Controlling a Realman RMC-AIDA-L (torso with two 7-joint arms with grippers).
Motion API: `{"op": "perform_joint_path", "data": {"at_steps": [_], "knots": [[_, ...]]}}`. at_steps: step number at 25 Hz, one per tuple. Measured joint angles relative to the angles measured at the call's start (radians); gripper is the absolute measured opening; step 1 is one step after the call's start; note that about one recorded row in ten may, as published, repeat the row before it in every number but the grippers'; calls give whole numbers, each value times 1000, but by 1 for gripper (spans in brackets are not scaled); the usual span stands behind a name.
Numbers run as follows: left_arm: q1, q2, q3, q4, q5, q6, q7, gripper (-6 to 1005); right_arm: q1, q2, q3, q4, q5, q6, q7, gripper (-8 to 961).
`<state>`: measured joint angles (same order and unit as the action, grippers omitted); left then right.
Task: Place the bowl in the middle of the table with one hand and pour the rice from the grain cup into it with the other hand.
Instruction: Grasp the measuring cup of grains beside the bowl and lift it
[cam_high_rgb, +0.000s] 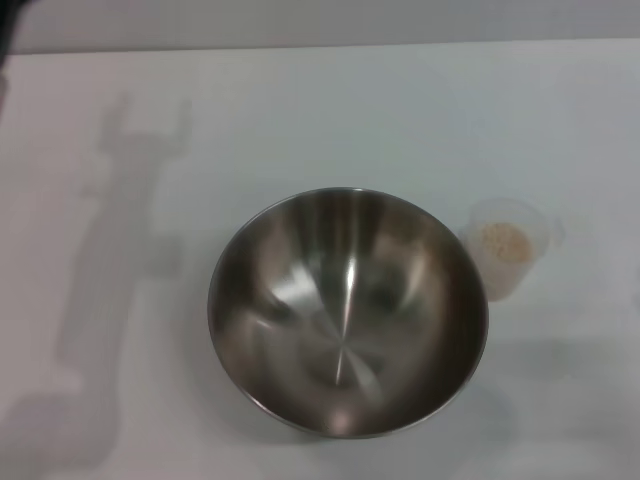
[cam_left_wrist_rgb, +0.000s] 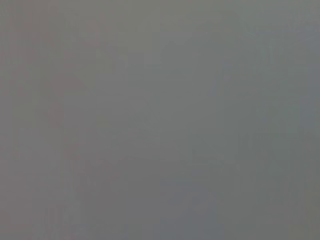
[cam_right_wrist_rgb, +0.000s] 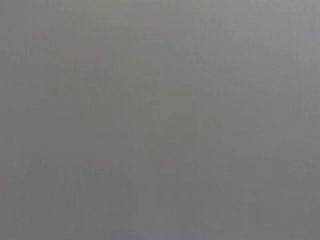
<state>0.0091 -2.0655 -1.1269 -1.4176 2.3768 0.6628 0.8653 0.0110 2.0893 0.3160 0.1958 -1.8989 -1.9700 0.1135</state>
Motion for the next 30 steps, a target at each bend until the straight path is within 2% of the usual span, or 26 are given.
{"op": "perform_joint_path", "data": {"at_steps": [4, 6, 8, 13, 15, 21, 30], "knots": [[-29, 1, 31, 229, 111, 373, -171, 850, -7, 0, 0, -6, 0, 6, 0, 814], [-32, 1, 26, 318, 138, 463, -291, 849, -15, 0, -2, -13, -1, 19, -1, 814], [-44, 0, 17, 423, 144, 509, -405, 849, -24, 0, -14, -22, -3, 36, -2, 814], [-113, -4, 9, 718, 142, 630, -559, 848, -48, 0, -54, -41, -5, 88, -9, 814], [-125, -5, 8, 782, 142, 646, -624, 848, -59, 0, -63, -42, -5, 113, -11, 814], [-143, -5, -13, 889, 141, 644, -728, 847, -52, 1, -64, -43, -1, 229, -12, 815], [-138, -6, -10, 914, 141, 631, -743, 847, -1, -2, -68, -42, -5, 362, -13, 814]]}}
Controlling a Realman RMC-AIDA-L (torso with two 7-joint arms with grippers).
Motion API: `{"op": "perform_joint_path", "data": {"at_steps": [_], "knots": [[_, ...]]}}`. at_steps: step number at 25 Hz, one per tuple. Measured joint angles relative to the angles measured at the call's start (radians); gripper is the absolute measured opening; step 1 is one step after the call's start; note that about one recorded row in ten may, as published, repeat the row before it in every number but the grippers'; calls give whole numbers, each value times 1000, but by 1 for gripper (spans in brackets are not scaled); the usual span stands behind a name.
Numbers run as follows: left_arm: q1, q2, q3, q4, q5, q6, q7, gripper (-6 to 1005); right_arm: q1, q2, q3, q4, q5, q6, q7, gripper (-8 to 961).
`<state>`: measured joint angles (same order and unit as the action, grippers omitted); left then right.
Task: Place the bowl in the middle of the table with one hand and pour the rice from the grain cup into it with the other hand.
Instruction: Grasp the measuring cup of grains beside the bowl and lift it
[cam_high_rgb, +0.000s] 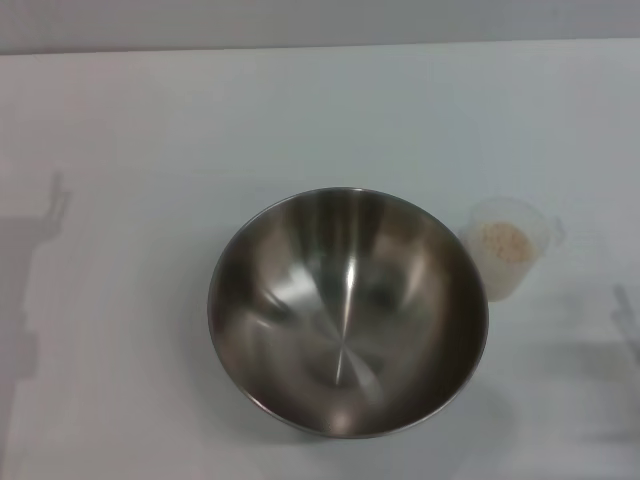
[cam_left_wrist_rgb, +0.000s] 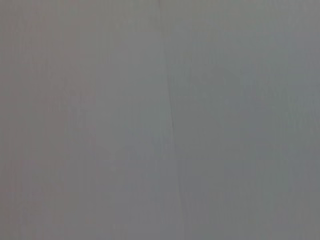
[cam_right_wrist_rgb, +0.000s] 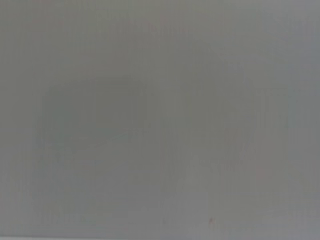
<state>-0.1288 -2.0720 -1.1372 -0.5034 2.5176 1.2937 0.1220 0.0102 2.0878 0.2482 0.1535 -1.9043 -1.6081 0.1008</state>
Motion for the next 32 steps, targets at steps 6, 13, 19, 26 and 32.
{"op": "perform_joint_path", "data": {"at_steps": [6, 13, 19, 26, 32], "knots": [[-12, 0, 5, 17, 0, 0, -39, 847, 31, 0, -19, 5, -1, 60, 0, 814], [-30, -2, 7, 32, 1, -3, -42, 847, 75, 1, -30, 16, -1, 141, -1, 814], [-30, -2, 9, 34, 1, -4, -42, 847, 97, 2, -56, 21, -1, 166, -1, 814], [-19, -2, 13, 26, 1, -3, -42, 847, 120, 2, -62, 24, -1, 207, -1, 815], [-18, -2, 20, 32, 1, -1, -42, 847, 133, 1, -63, 29, -1, 231, -1, 815]]}}
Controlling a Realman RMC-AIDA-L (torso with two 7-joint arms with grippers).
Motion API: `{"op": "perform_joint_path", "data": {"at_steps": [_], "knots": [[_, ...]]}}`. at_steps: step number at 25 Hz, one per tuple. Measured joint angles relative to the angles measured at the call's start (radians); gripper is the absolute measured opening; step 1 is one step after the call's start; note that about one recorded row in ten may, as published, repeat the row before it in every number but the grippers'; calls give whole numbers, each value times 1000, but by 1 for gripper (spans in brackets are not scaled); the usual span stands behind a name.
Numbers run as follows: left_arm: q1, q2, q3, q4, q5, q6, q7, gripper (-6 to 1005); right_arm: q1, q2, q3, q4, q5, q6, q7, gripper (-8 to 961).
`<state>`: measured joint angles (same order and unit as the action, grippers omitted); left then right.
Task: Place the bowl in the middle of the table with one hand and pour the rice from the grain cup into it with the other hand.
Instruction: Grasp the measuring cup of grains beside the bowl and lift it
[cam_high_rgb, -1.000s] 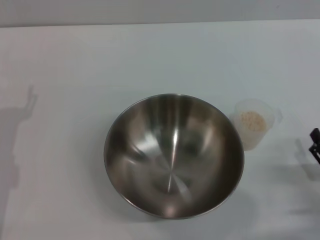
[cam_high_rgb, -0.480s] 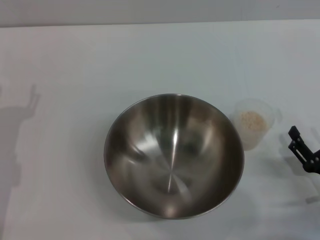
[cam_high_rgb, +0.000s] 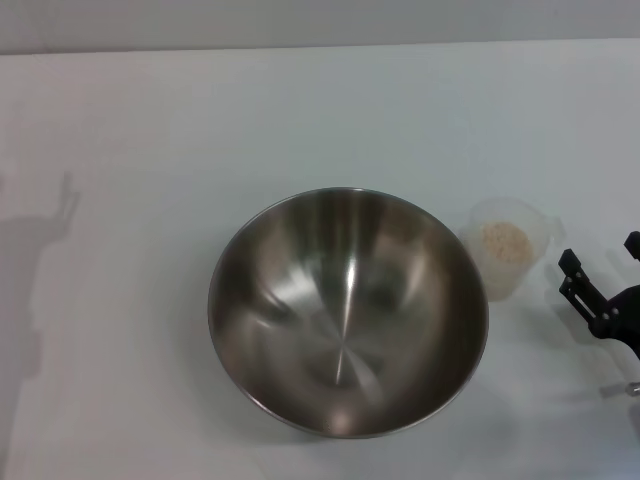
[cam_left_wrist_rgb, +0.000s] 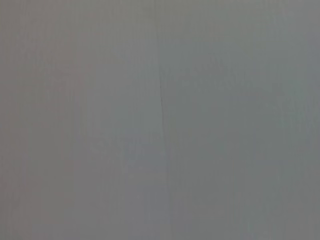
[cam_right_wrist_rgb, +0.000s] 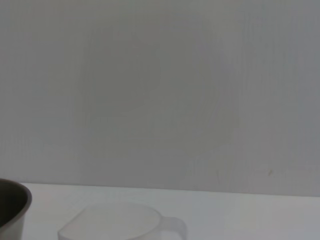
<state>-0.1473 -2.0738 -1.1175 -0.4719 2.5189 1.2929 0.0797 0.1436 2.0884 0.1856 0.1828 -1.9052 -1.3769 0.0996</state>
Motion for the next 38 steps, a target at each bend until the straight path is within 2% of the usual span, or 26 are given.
{"op": "perform_joint_path", "data": {"at_steps": [38], "knots": [[20, 0, 12, -8, 0, 19, 0, 847, 39, -2, 5, 1, 4, 67, 0, 815]]}}
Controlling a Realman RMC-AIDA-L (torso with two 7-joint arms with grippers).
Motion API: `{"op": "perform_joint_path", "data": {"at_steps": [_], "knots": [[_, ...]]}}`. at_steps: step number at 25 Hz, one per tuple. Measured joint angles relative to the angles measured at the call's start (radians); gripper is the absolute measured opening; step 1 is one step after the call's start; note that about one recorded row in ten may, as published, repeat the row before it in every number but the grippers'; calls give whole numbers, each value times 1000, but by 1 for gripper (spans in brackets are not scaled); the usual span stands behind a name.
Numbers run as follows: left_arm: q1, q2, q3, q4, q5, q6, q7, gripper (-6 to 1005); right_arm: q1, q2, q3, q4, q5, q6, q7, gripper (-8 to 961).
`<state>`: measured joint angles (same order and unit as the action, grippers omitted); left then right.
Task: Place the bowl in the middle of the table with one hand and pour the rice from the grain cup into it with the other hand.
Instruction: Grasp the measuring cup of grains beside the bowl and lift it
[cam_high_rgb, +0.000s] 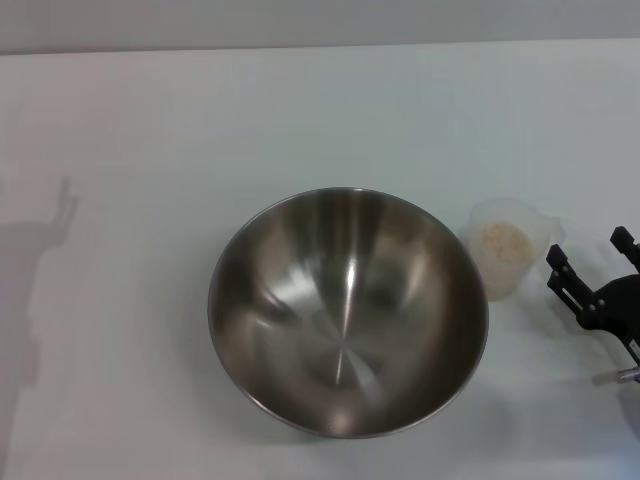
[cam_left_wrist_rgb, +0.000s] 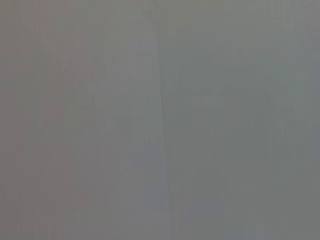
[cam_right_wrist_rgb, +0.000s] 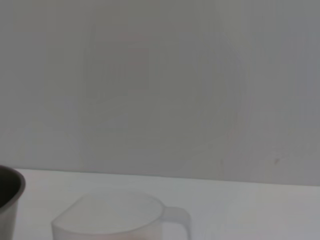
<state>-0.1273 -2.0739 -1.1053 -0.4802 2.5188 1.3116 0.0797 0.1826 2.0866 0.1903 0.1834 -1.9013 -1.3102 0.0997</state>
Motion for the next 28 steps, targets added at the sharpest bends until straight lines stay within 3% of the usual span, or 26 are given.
{"op": "perform_joint_path", "data": {"at_steps": [28], "knots": [[15, 0, 2, 0, 0, 3, 0, 847, 39, -1, 6, -7, 2, -1, 0, 814]]}}
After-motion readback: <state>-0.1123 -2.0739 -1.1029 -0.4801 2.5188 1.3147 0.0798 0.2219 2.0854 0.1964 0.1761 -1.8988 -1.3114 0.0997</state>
